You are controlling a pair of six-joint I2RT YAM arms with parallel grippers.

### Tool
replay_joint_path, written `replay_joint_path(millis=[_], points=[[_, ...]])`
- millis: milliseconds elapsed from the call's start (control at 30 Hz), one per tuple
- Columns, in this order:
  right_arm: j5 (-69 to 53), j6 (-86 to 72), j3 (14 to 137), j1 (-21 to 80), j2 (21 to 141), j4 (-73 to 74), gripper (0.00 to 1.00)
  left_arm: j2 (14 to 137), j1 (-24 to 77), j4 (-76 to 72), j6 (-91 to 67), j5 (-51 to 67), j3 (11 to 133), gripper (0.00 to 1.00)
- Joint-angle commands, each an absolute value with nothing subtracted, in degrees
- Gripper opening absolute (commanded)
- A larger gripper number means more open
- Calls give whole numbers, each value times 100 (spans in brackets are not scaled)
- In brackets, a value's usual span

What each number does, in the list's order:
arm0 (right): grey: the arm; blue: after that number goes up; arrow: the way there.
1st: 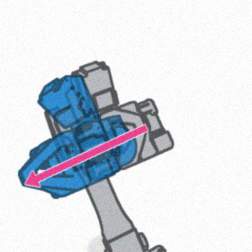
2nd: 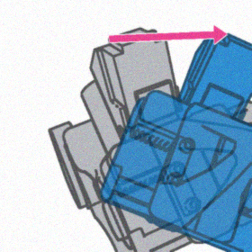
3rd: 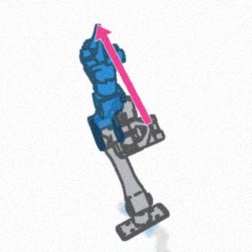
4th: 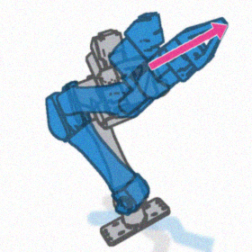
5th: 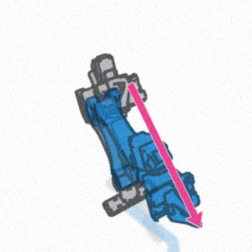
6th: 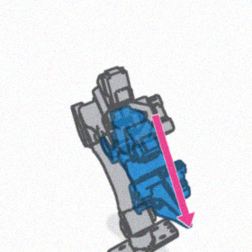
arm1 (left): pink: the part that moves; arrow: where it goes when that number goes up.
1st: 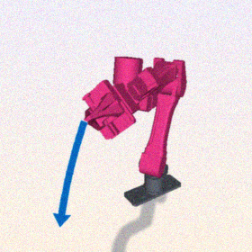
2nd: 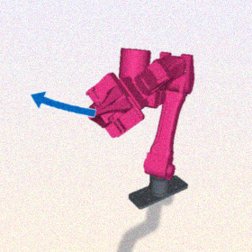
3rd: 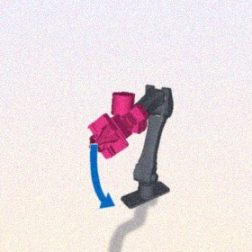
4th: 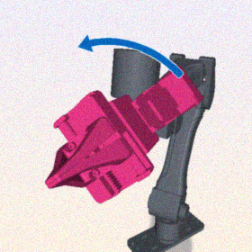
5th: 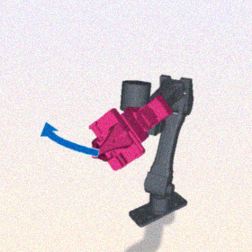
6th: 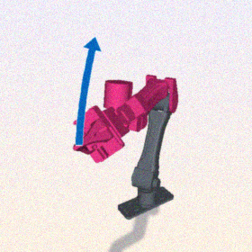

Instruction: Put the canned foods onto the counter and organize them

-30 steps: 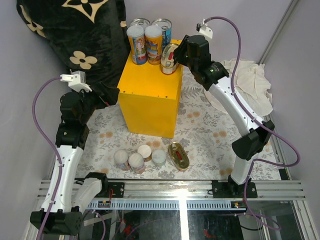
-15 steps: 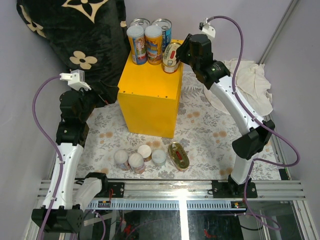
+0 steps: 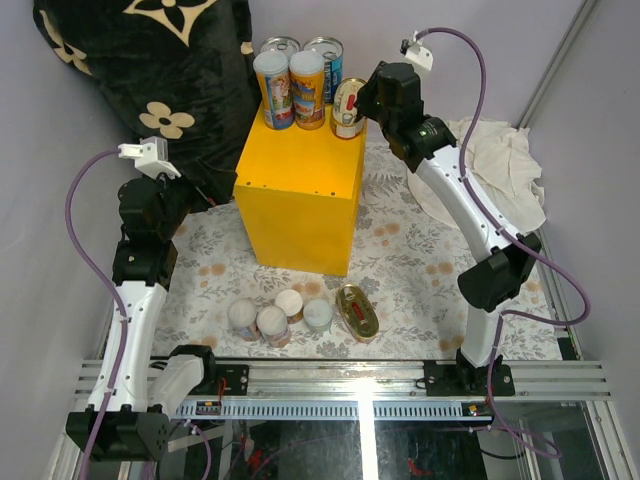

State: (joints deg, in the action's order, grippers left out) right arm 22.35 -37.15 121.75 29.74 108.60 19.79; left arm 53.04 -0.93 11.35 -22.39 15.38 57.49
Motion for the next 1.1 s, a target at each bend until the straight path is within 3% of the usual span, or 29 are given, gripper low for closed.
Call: replay_joint_path(millis=[0, 533, 633, 767, 833, 933, 1067], points=[[2612, -3595, 12378, 2914, 11096, 2017, 37, 5500, -184, 1758, -2033, 1541, 5625, 100], [2883, -4124, 12333, 2919, 11221, 1910, 38, 5688, -311, 1714, -2098, 1711, 5632, 100], [2858, -4066, 12162, 2918, 11061, 1804, 48, 5690, -325, 1706, -2097, 1726, 5633, 100], [2751, -3961, 11923, 2924, 10801, 1687, 75, 5679, -332, 1705, -2109, 1741, 5621, 100], [2583, -3926, 11866, 2922, 10699, 1721, 82, 5665, -333, 1705, -2109, 1743, 5616, 100], [2497, -3947, 11599, 2926, 10507, 1634, 82, 5635, -338, 1697, -2118, 1756, 5601, 100], [2409, -4055, 11233, 2919, 10257, 1410, 71, 5613, -342, 1687, -2123, 1759, 5590, 100]])
